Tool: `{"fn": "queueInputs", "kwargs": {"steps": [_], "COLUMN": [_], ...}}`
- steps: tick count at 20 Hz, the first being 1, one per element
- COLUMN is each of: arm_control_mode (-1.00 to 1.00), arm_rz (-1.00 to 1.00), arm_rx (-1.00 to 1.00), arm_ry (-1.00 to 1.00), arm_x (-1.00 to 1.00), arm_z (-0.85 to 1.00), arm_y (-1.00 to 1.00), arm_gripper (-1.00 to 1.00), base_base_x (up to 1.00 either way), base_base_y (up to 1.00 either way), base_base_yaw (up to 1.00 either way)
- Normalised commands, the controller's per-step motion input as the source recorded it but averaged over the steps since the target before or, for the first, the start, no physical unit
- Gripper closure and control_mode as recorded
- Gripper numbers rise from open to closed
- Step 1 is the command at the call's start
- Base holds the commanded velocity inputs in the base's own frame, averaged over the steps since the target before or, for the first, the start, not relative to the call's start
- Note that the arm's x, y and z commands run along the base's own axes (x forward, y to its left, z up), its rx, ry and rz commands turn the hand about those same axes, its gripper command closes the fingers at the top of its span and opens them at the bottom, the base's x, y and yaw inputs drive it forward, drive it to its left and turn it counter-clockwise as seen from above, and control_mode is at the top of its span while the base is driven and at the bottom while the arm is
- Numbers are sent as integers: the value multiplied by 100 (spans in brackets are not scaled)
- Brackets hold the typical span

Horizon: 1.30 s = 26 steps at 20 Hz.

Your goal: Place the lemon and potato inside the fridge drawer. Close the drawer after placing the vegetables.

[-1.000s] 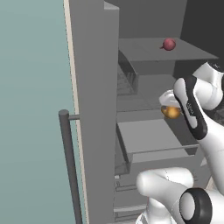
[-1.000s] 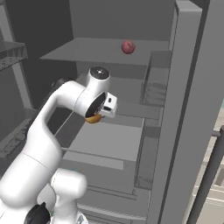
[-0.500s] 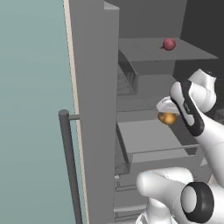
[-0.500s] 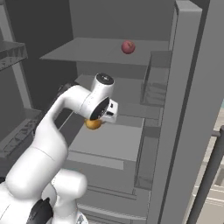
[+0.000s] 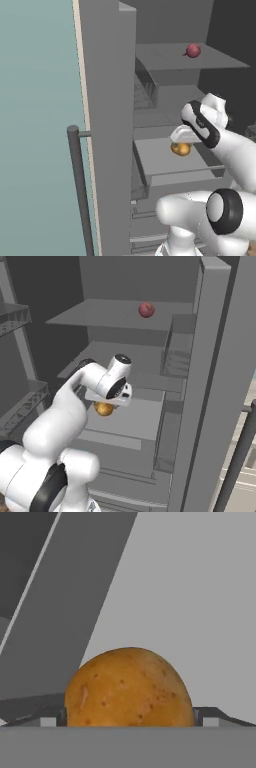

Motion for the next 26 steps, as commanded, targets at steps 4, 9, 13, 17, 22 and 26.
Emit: {"fn": "queueInputs", "kwargs": {"steps": [4, 9, 13, 17, 22, 26], "arm_control_mode": [-100, -100, -100, -100, -100, -100], "arm_rz": [14, 3, 0, 0, 0, 0], "arm_rx": [0, 0, 0, 0, 0, 0], "arm_ry": [7, 6, 2, 4, 9, 7], "arm_x": [3, 12, 1, 0, 0, -10], "arm_z": [-73, -44, -34, -40, -41, -24], "arm_y": [21, 9, 0, 0, 8, 1], "arm_gripper": [100, 100, 100, 100, 100, 100], "base_base_x": [0, 0, 0, 0, 0, 0], "base_base_y": [0, 0, 0, 0, 0, 0], "base_base_yaw": [0, 0, 0, 0, 0, 0]}}
